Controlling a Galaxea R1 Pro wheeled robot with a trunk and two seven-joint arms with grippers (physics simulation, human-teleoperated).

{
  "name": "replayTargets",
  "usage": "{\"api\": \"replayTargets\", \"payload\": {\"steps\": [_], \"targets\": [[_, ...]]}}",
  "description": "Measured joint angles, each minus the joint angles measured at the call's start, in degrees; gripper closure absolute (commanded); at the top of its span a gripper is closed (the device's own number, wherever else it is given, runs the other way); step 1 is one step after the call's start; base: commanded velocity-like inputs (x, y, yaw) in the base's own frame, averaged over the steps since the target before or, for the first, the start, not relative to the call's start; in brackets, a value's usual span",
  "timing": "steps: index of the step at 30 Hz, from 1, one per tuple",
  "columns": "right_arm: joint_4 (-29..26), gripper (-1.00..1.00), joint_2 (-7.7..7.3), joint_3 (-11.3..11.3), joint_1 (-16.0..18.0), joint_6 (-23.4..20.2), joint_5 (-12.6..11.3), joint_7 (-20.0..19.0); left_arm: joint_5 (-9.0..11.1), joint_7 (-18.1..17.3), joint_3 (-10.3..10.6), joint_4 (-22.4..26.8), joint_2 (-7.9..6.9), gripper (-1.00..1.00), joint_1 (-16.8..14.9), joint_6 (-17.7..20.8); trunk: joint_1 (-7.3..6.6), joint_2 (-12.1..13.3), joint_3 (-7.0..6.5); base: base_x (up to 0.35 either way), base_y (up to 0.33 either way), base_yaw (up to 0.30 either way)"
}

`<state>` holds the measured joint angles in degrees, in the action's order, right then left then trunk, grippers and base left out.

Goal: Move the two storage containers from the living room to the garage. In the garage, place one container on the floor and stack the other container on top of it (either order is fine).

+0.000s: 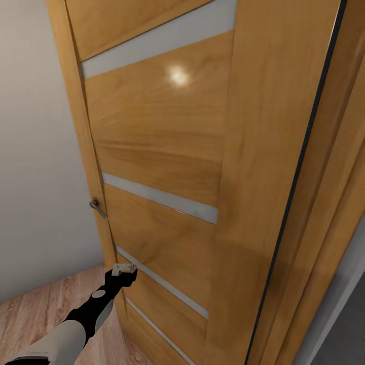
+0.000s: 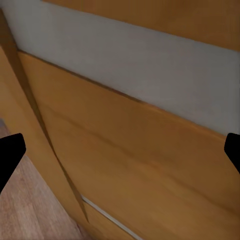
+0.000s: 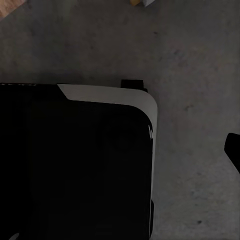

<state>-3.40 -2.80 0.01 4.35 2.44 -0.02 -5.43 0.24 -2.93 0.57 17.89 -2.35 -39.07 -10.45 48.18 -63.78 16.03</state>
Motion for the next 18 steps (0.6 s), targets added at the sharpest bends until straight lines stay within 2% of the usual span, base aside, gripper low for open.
{"api": "replayTargets", "payload": {"steps": [13,18], "targets": [[0.0,-1.0,0.0,0.0,0.0,0.0,-0.1,0.0,0.0,0.0,0.0,0.0,0.01,-1.0,0.0,0.0,0.0,0.0,0.0,-0.003,0.0,0.0],[0.0,-1.0,0.0,0.0,0.0,0.0,-0.1,0.0,0.0,0.0,0.0,0.0,0.03,-1.0,0.0,0.0,0.02,0.0,0.0,-0.143,0.0,0.0]]}}
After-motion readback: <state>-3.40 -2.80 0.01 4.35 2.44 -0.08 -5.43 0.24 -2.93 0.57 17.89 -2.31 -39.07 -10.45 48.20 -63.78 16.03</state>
